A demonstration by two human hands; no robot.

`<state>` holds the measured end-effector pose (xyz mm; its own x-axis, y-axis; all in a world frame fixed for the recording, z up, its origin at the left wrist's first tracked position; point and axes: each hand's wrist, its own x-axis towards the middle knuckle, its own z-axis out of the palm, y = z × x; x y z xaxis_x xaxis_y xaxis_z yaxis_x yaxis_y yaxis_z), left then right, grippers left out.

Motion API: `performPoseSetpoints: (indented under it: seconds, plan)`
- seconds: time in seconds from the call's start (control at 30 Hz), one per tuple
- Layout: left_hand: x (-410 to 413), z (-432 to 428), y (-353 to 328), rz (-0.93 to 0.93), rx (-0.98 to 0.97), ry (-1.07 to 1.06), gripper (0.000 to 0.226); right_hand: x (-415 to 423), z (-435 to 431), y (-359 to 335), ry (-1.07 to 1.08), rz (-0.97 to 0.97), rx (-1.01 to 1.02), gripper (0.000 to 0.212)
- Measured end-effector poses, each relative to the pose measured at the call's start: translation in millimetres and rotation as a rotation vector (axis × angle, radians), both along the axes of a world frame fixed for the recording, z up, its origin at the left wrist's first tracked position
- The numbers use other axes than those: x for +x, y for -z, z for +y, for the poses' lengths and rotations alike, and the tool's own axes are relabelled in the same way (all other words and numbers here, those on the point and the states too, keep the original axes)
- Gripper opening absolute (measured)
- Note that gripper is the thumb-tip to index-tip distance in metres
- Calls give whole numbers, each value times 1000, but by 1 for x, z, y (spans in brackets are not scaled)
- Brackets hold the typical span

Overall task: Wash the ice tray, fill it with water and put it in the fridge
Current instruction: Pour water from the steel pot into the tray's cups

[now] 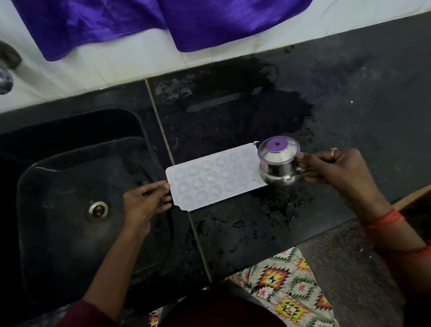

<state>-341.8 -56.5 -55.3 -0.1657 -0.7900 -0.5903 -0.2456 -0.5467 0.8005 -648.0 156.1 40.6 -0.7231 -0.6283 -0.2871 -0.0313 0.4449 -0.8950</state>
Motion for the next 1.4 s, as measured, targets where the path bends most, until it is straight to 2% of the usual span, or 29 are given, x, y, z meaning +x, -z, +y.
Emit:
performPoseSetpoints:
  seconds: [0.27,0.47,0.87,1.13,1.3,1.4]
  plan:
    - [1,0,1,-1,1,5,8,2,1,0,10,4,11,51]
    - [-1,2,2,3,3,5,6,4,2,1,28,-3,10,21]
    - [-2,3,-1,8,20,0,5,7,18,-10,55,-68,-84,19]
    - [-2,2,-2,8,13,5,6,8,28,-8,11,-61,-54,39]
    - [-2,1,0,-2,12,0,6,9,29,-9,-14,-61,-4,76]
    - [-2,1,1,-1,9,5,6,8,30,-10,-24,-38,2,69]
